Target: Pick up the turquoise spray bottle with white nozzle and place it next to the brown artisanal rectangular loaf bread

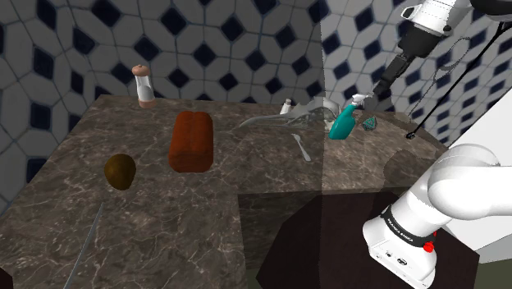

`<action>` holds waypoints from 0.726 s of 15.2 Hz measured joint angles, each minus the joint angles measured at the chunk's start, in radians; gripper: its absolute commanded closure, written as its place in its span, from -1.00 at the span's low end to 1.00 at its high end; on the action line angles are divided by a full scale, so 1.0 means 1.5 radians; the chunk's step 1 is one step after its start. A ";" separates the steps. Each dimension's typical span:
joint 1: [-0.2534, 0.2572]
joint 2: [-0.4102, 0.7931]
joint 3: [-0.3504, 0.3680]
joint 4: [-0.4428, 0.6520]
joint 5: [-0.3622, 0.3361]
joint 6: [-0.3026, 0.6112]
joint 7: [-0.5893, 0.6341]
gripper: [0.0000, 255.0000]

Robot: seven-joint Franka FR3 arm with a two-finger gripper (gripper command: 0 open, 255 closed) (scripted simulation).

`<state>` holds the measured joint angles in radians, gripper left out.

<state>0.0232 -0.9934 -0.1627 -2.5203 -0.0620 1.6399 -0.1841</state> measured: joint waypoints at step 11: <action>0.021 -0.022 -0.313 -0.087 -0.144 0.148 -0.376 -1.00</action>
<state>0.0546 -1.0269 -0.6324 -2.6511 -0.2777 1.8614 -0.7474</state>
